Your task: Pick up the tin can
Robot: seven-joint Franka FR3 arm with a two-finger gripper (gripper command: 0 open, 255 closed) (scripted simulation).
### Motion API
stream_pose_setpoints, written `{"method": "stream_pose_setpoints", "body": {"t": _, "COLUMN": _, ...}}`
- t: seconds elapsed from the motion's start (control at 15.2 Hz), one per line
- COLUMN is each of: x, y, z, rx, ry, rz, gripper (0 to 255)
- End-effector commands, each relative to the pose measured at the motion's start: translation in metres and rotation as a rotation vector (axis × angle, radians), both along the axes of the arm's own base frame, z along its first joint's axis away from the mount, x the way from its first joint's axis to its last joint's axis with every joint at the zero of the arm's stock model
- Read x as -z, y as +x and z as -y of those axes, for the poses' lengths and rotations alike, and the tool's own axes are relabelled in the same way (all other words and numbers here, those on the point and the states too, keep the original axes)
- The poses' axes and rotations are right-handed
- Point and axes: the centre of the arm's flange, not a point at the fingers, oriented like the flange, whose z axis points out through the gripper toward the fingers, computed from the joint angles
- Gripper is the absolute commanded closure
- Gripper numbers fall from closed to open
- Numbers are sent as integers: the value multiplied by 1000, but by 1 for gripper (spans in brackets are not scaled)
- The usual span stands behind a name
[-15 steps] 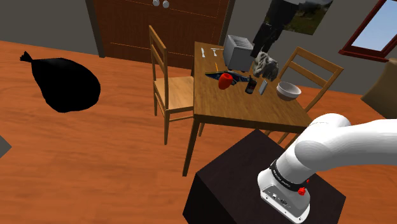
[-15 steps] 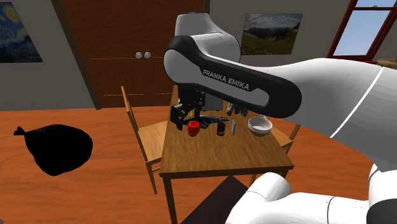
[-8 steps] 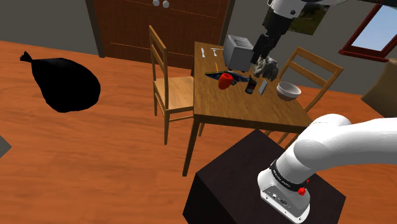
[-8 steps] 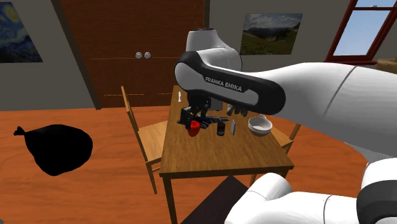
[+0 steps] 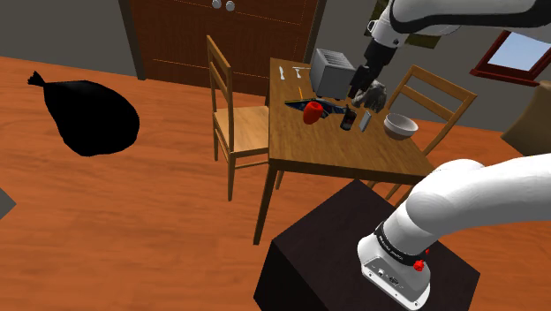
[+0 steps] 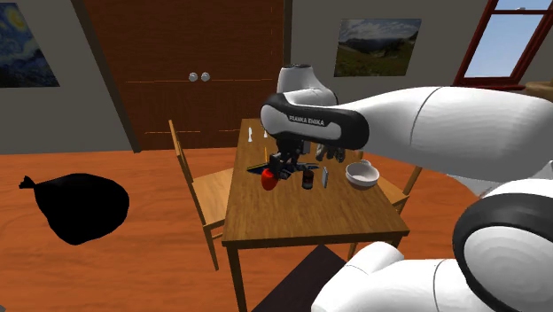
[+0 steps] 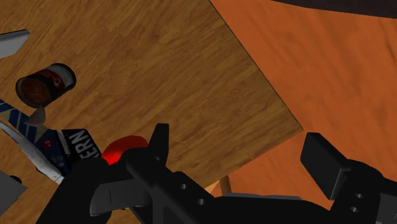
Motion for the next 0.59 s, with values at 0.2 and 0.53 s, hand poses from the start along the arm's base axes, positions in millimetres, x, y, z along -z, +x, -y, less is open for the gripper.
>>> {"method": "stream_pose_setpoints", "body": {"t": 0.2, "x": 36, "y": 19, "z": 53, "rx": 3, "ry": -6, "rz": 1, "gripper": 0}}
{"method": "stream_pose_setpoints", "body": {"t": 0.53, "x": 72, "y": 36, "z": 105, "rx": 7, "ry": -11, "rz": 1, "gripper": 0}}
